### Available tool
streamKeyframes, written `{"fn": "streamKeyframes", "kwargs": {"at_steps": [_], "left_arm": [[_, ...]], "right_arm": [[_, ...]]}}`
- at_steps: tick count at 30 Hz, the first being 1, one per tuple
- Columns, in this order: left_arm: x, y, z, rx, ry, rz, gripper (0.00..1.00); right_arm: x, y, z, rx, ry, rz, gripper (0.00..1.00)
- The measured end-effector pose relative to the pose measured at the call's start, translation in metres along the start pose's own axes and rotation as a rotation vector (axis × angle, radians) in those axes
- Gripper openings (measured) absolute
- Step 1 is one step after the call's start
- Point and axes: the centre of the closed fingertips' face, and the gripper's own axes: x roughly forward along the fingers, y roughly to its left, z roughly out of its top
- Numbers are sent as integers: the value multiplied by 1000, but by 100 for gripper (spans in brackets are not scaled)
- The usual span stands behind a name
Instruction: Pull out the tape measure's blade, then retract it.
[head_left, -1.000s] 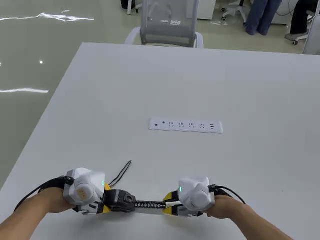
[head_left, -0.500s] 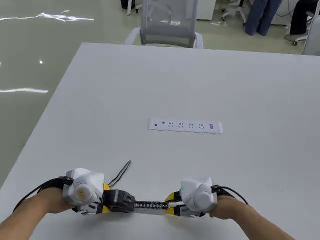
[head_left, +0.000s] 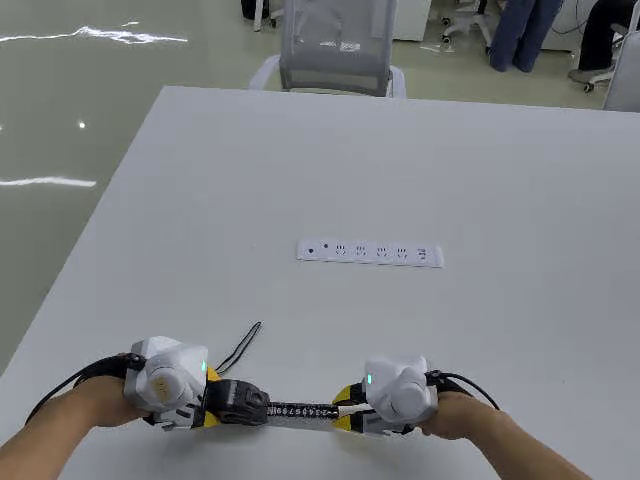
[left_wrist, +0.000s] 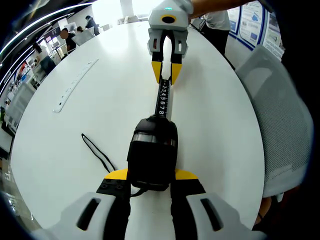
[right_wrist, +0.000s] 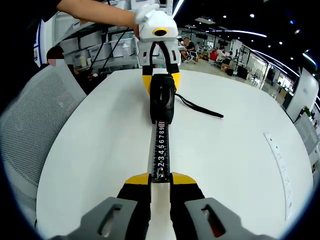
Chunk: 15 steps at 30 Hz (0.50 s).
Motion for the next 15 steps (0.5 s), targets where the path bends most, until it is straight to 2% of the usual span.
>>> {"fn": "streamKeyframes", "kwargs": {"at_steps": [15], "left_arm": [[0,0,1,-2,-2,1,26]], "right_arm": [[-7,1,-8,13,5,2,12]]}}
